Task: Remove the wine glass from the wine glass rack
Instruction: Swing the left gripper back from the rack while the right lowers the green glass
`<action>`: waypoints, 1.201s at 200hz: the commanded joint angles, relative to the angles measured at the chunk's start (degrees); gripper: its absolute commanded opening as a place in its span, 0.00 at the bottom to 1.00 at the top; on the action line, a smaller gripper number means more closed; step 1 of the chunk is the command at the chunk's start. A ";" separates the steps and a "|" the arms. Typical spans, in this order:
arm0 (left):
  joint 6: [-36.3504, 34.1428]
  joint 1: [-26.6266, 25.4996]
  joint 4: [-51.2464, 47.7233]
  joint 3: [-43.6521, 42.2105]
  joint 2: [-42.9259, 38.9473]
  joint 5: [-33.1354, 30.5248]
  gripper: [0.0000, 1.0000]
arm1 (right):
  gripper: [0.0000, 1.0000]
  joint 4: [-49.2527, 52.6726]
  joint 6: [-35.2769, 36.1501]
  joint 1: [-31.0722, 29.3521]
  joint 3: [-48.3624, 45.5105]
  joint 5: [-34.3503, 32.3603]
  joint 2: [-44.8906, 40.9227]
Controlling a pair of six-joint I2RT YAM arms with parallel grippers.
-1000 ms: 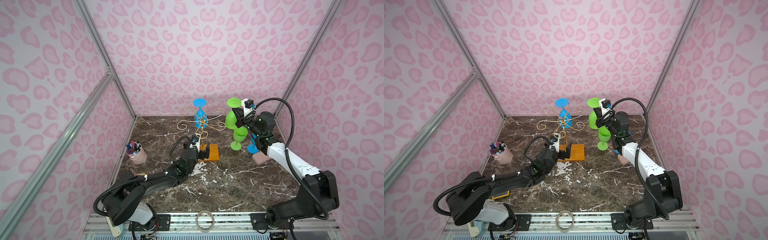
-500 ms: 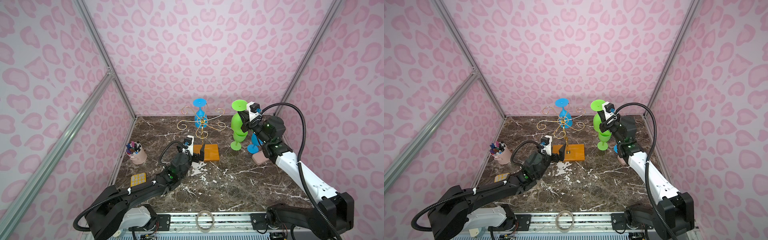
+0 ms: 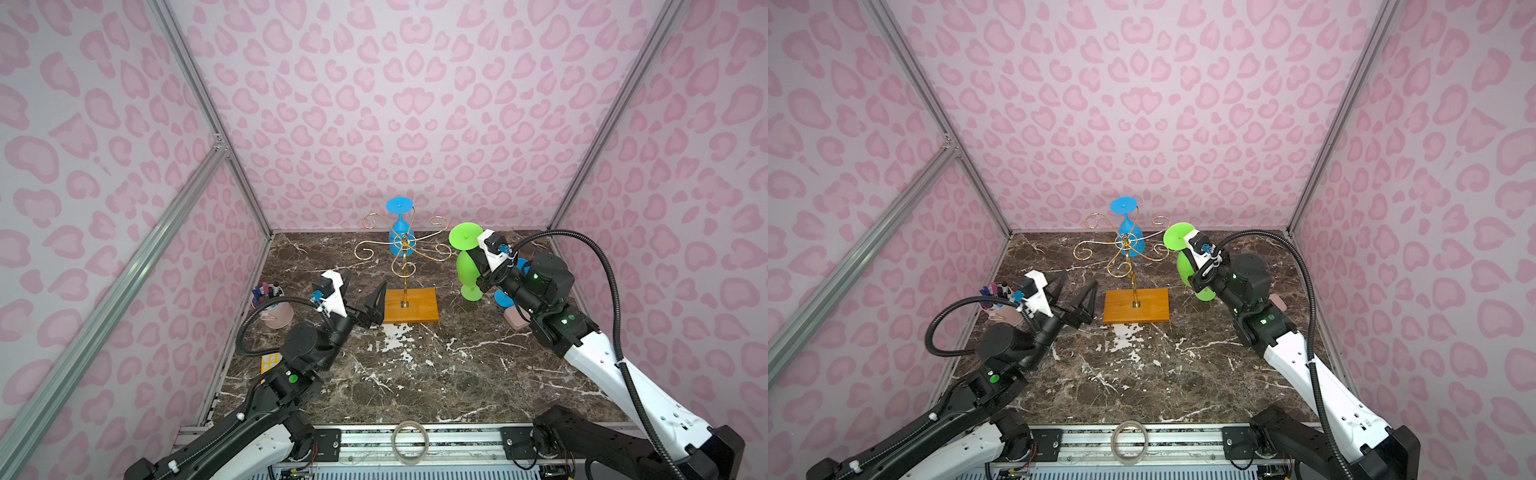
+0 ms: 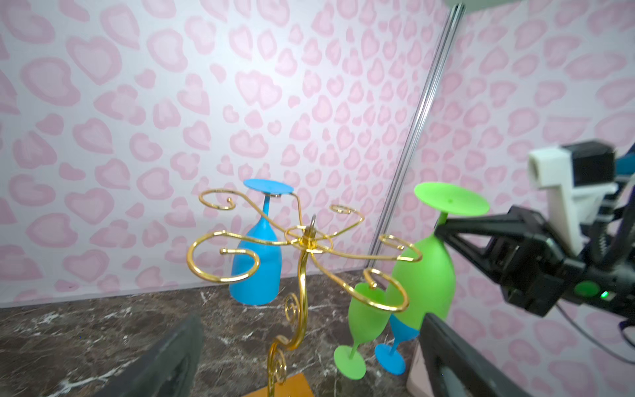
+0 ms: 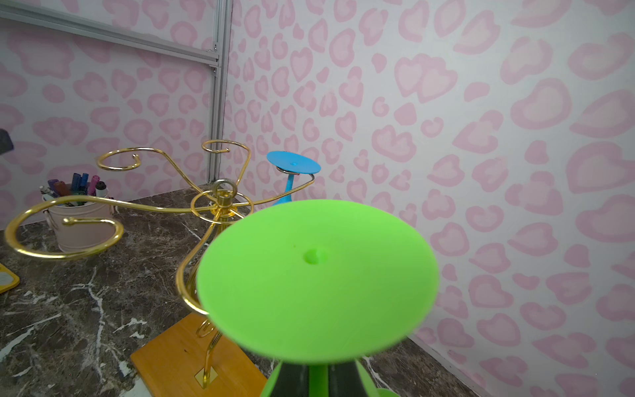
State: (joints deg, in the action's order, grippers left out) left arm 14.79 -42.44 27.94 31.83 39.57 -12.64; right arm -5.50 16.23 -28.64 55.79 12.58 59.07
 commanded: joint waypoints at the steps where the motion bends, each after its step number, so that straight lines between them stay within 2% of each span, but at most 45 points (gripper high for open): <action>1: 8.57 1.51 -2.28 1.31 -4.28 5.72 0.99 | 0.00 2.85 2.34 -2.91 0.38 -0.68 -2.52; 21: 13.81 2.05 -3.13 2.57 -7.48 6.26 0.97 | 0.00 3.82 2.35 -5.26 0.62 -1.07 -4.98; 42: 19.49 2.86 -4.33 4.79 -8.04 7.82 0.87 | 0.00 3.97 1.79 -7.54 0.05 -0.67 -7.38; 77: 30.67 4.76 -7.63 8.68 -5.65 11.25 0.87 | 0.00 4.75 3.22 -11.69 -0.96 -1.25 -8.89; 89: 36.17 7.04 -8.95 9.92 -4.05 14.67 0.87 | 0.00 4.71 3.63 -12.70 -1.19 -1.46 -8.71; 100: 42.14 10.22 -9.27 10.81 -2.03 21.34 0.87 | 0.00 3.86 3.27 -13.10 -1.75 -0.51 -8.54; 115: 49.67 14.07 -7.35 11.01 0.55 28.81 0.86 | 0.00 2.74 2.91 -13.49 -2.17 1.39 -8.37; 127: 53.85 15.61 -5.16 10.79 1.99 32.41 0.84 | 0.00 2.50 3.34 -14.24 -2.16 2.58 -8.11; 158: 55.93 16.24 -8.22 15.09 4.10 40.41 0.81 | 0.00 5.30 5.59 -16.32 -0.47 4.62 -7.00; 183: 52.31 16.24 -16.68 19.96 2.30 41.35 0.81 | 0.00 6.38 6.25 -17.67 -0.04 5.96 -6.86; 212: 56.15 16.24 -14.40 20.58 4.27 49.67 0.78 | 0.00 8.99 8.20 -20.96 0.92 3.71 -6.60; 240: 63.58 16.24 -6.41 18.23 7.20 56.22 0.76 | 0.00 10.75 8.99 -23.56 1.55 2.69 -6.94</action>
State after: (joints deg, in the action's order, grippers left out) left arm 71.40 -26.26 15.07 51.29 45.34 35.35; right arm 3.73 23.79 -50.72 56.86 16.58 52.36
